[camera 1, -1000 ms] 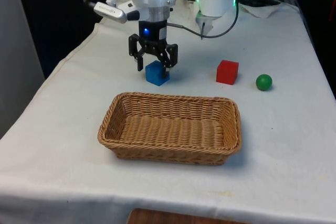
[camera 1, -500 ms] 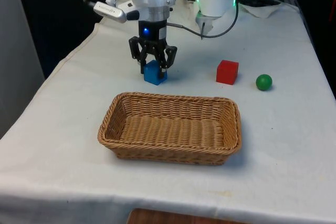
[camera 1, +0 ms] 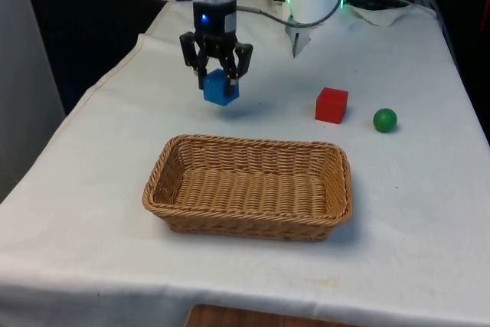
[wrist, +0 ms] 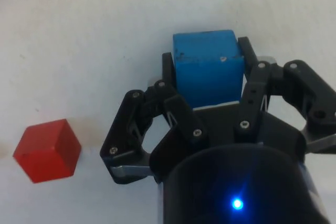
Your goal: Place all non-red objects into the basket.
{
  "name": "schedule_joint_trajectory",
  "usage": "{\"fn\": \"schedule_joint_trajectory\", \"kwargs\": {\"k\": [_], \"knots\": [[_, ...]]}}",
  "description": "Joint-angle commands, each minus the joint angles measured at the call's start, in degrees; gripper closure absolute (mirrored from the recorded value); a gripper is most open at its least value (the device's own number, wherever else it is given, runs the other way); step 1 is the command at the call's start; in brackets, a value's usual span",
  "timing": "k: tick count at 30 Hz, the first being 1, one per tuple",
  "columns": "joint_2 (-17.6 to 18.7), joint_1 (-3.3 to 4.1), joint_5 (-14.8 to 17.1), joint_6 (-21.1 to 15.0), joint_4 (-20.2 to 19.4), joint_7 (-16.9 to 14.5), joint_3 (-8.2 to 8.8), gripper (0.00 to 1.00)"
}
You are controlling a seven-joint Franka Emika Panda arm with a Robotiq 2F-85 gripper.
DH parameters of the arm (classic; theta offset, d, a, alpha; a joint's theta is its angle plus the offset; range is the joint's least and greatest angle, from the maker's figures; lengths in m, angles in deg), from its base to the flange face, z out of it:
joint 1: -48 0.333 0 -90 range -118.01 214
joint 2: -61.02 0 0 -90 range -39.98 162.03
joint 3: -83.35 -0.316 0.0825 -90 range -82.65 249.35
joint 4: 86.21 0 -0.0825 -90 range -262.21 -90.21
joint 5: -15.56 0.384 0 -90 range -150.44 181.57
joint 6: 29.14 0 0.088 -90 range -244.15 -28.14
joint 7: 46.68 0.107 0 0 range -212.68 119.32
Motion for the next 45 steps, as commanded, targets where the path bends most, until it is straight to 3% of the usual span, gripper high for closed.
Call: {"fn": "schedule_joint_trajectory", "kwargs": {"k": [1, 3, 4, 5, 13, 14, 15, 21, 22, 23, 31, 32, 40, 41, 45], "knots": [[-0.52, 0.57, -1.26, 0.80, 0.11, 0.92, 0.92, 0.46], [-1.26, 0.57, -1.60, 1.32, 0.17, 0.97, 1.09, 0.46], [-0.86, 0.00, -0.23, 0.52, 0.06, 0.00, 0.17, 0.46], [-2.06, 0.57, -2.12, 2.12, 0.40, 1.20, 1.20, 0.46], [-4.13, 0.46, -3.84, 5.44, 2.18, 2.29, 1.09, 0.46], [-4.13, 0.00, -2.69, 4.70, 1.83, 1.26, 0.52, 0.46], [-4.41, 0.46, -4.13, 6.36, 2.86, 2.58, 1.09, 0.46], [-4.58, 0.69, -4.76, 10.08, 6.36, 3.38, 0.74, 0.46], [-4.76, 0.34, -3.90, 9.40, 5.90, 2.46, 0.46, 0.46], [-4.53, 0.74, -4.76, 10.66, 6.93, 3.44, 0.69, 0.46], [-3.15, 1.09, -4.64, 15.53, 12.38, 3.90, 0.40, 0.46], [-3.55, 0.92, -4.18, 14.90, 11.86, 3.21, 0.29, 0.46], [0.52, 1.20, -3.67, 18.39, 18.56, 4.24, -0.63, 0.46], [0.06, 1.15, -4.07, 17.88, 17.82, 4.07, -0.34, 0.46], [2.75, 1.32, -3.50, 18.91, 21.60, 5.10, -1.38, 0.46]]}}
